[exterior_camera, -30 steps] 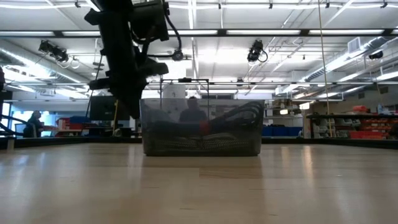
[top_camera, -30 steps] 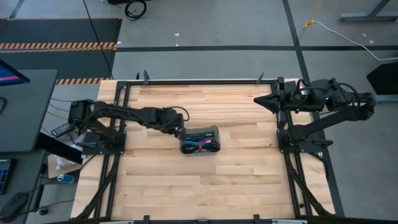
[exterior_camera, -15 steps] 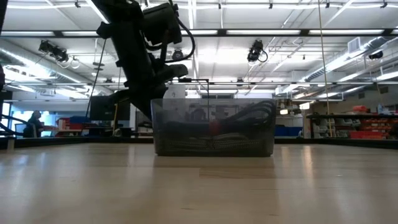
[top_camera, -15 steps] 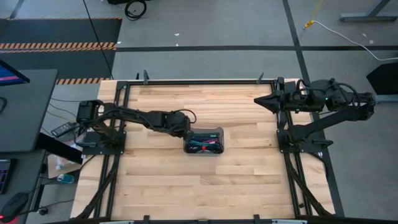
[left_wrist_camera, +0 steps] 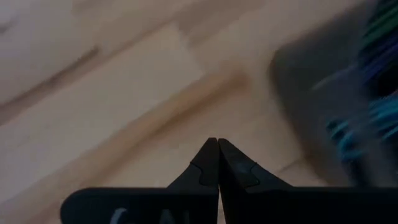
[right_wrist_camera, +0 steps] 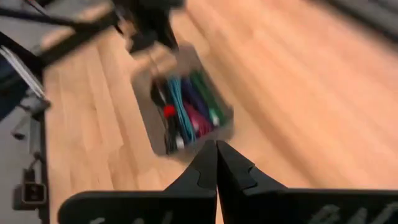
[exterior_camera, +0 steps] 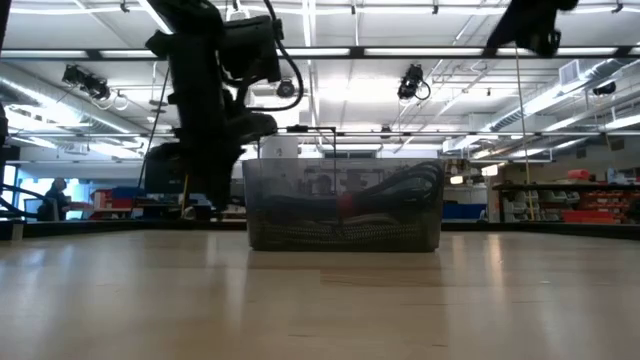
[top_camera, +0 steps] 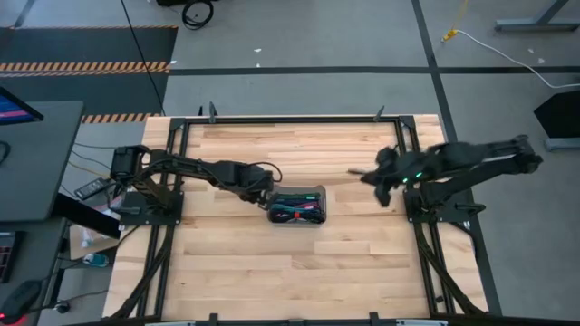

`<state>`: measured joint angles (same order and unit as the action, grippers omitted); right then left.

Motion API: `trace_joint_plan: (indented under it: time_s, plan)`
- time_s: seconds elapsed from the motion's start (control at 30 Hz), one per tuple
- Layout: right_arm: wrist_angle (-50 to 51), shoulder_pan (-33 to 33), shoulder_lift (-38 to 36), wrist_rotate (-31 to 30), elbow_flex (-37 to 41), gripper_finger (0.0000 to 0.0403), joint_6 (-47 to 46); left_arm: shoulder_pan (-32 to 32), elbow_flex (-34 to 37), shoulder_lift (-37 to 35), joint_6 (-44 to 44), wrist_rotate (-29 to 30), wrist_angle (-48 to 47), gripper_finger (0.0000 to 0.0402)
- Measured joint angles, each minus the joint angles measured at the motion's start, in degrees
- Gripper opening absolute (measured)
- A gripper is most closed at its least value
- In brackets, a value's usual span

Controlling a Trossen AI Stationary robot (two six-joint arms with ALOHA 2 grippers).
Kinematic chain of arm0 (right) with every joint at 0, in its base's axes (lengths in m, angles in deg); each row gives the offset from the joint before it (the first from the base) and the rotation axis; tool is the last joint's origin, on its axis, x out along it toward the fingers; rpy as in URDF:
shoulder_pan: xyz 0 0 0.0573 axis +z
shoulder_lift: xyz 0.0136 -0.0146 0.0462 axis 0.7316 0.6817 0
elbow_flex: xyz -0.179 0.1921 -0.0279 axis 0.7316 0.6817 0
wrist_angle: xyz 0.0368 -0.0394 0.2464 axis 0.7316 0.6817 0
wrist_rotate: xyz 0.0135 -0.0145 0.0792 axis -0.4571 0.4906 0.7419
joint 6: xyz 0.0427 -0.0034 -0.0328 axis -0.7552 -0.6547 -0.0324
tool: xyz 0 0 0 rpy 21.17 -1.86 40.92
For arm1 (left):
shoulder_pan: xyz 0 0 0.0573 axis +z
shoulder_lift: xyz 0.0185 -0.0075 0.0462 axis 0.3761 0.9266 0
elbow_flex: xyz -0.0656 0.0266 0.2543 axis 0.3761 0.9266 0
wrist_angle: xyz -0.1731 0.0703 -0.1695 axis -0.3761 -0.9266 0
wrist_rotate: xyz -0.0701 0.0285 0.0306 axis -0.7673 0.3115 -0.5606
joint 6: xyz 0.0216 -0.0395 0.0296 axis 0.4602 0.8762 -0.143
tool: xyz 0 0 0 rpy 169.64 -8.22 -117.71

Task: Pick and place USB-C Cables
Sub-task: Adjust the black bin

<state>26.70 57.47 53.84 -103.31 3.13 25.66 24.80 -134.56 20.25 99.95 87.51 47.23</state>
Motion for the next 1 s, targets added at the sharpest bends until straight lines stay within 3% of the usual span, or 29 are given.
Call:
trace_joint_plan:
  time_s: [0.3,0.73,1.0]
  plan:
    - [-28.8,1.5,8.9,0.2,17.7,0.0000,-7.9,-1.8,0.0,0.0,-0.1,-2.8,-11.9,0.0000]
    - [-31.7,1.5,20.1,1.1,20.0,0.0000,-16.1,-2.6,0.0,0.0,-1.1,-2.9,-12.3,0.0000]
    - [-40.6,1.5,26.0,1.1,19.9,0.0000,-16.5,-2.6,0.0,0.0,-1.7,-3.1,-12.4,0.0000]
